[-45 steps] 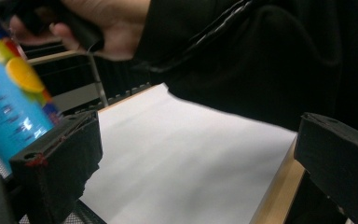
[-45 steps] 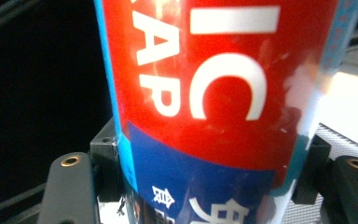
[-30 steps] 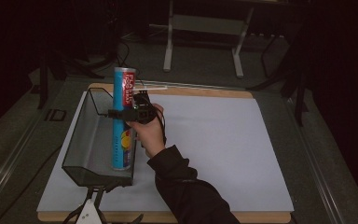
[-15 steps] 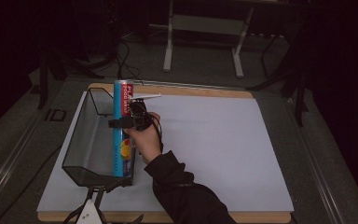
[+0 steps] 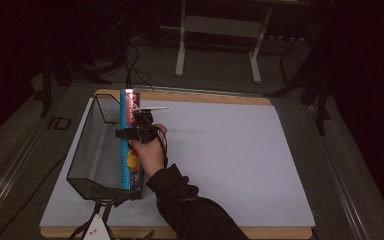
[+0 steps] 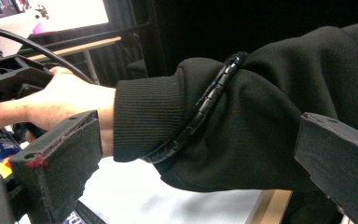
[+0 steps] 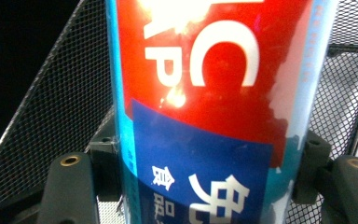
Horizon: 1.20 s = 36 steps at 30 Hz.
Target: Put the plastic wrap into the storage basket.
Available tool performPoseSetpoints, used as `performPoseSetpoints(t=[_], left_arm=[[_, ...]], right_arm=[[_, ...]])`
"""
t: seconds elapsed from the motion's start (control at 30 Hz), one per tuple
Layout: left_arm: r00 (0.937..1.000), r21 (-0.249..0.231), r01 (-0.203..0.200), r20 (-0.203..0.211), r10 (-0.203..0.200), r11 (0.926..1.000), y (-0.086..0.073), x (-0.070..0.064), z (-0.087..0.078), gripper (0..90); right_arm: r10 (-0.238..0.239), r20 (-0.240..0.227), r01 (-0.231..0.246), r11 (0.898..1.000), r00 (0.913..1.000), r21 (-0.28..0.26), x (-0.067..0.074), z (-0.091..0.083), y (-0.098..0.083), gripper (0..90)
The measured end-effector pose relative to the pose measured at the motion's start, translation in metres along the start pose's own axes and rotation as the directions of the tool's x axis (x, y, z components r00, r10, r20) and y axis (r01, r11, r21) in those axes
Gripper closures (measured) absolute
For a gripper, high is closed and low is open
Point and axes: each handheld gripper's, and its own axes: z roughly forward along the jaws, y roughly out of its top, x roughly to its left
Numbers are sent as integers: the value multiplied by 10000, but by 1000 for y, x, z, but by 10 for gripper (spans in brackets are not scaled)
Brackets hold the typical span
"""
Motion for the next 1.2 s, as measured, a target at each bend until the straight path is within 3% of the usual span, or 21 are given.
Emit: performPoseSetpoints(t=[0.3,0.47,0.63,0.87,1.03,1.1,1.2], left_arm=[[10000,53,5,21,-5,10000,0,0,0,15],[9999,8,127,-7,-127,9999,0,1,-1,15],[10000,56,-20,49,20,10000,0,0,-1,15],[9999,43,-17,101,17,10000,0,0,-1,15],[9999,75,-17,125,16,10000,0,0,-1,15],[9999,74,4,139,-5,10000,0,0,0,15],[9999,130,-7,122,5,9999,0,0,0,15]], right_arm=[[498,443,-500,9987,9978,36,-7,15,2,309],[141,802,-154,9998,9967,159,-3,24,-1,306],[43,1216,-52,10000,9926,77,0,32,-5,303],[330,1468,-345,9994,9886,82,-7,40,-7,298],[45,1474,-69,9999,9891,158,-7,40,-6,285],[-339,1583,305,9992,9868,240,-6,40,-5,276],[-589,1370,561,9981,9888,237,-9,38,-5,255]])
